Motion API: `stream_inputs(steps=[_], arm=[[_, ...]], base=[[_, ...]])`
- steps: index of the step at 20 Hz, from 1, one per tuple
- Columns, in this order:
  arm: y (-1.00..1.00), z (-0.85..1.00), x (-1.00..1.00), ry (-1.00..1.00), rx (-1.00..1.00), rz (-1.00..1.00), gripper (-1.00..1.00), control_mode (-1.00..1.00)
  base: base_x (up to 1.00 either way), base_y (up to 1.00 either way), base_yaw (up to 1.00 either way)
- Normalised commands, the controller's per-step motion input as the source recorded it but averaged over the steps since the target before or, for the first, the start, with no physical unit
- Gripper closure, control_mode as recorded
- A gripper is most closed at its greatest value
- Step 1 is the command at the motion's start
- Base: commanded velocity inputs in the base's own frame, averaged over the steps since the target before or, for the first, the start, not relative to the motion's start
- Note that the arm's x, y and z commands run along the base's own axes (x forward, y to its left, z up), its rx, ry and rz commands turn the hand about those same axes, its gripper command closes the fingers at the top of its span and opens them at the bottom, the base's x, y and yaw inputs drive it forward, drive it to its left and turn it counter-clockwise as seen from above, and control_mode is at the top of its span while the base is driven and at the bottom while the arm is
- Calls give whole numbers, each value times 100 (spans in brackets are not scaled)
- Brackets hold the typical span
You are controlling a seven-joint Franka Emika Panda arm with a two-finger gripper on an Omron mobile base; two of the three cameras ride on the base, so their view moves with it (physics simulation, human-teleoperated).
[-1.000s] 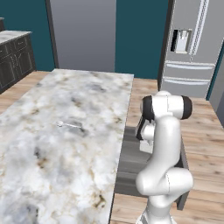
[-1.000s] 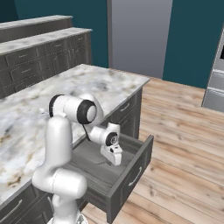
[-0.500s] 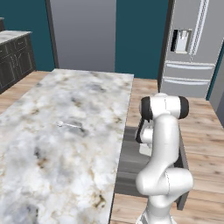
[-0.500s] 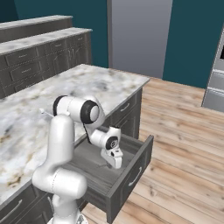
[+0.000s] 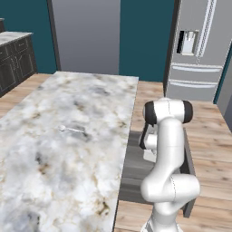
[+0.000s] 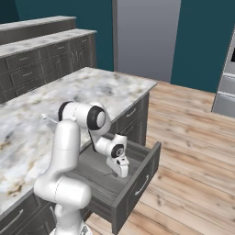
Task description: Organize the utensils by type. Pick up the wooden spoons from the counter and place them in the open cabinet. Then pick up the metallic utensils from the counter and place them in the open drawer.
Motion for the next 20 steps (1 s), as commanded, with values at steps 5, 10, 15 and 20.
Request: stream_inputs(steps=[5,10,15,20], arm=[[0,-2,1,0,0,0,-100,-100],[0,0,0,0,0,0,-100,-100],[0,2,-1,-1,0,0,-100,-100],[0,38,-15,0,6,0,-100,-100]], base=[[0,0,0],[0,0,0],[0,0,0],[0,0,0]])
